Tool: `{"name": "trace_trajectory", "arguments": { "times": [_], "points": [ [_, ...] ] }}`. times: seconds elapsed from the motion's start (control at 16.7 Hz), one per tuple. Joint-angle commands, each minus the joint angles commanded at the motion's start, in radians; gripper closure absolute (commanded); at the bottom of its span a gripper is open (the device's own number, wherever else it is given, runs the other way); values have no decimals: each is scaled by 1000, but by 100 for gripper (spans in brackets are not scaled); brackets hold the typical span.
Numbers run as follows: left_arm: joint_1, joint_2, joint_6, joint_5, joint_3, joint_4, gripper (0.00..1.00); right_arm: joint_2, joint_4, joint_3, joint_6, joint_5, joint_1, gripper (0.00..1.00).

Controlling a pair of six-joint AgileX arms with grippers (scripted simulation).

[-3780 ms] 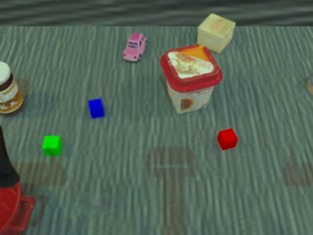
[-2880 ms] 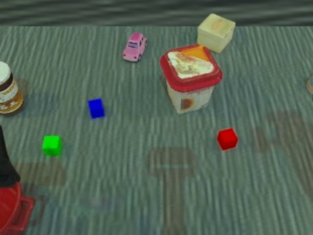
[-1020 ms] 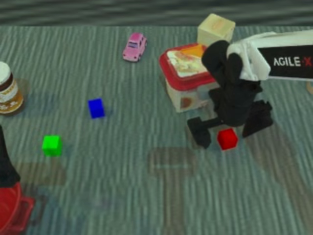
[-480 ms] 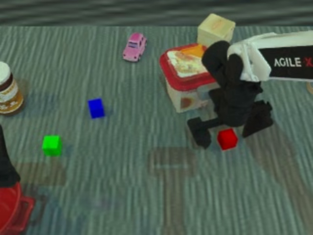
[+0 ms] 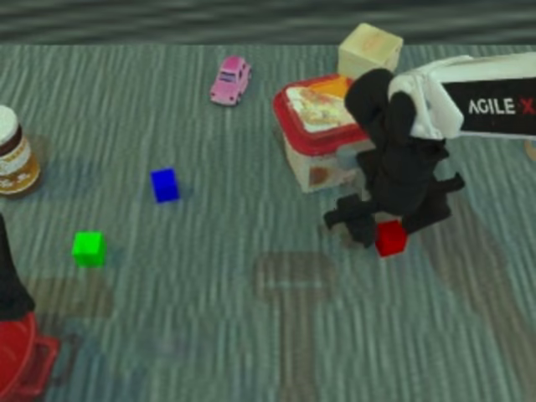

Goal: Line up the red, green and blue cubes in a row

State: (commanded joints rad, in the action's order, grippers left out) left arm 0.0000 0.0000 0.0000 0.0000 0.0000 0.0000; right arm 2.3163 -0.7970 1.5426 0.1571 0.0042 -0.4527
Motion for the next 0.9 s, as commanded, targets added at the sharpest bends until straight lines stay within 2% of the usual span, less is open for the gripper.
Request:
{"name": "trace_trajectory", "arguments": {
  "times": [0.06,0.12,0.66,0.9],
  "points": [
    [0,0,0,0,0,0,0,0,0,0,0,0,0,98],
    [0,0,0,0,0,0,0,0,0,0,0,0,0,100],
    [0,0,0,0,0,0,0,-45,-19,17,-3,6,2,100],
    [0,0,0,0,0,0,0,-86,-129,82,-3,6,-2,100]
  ]
}}
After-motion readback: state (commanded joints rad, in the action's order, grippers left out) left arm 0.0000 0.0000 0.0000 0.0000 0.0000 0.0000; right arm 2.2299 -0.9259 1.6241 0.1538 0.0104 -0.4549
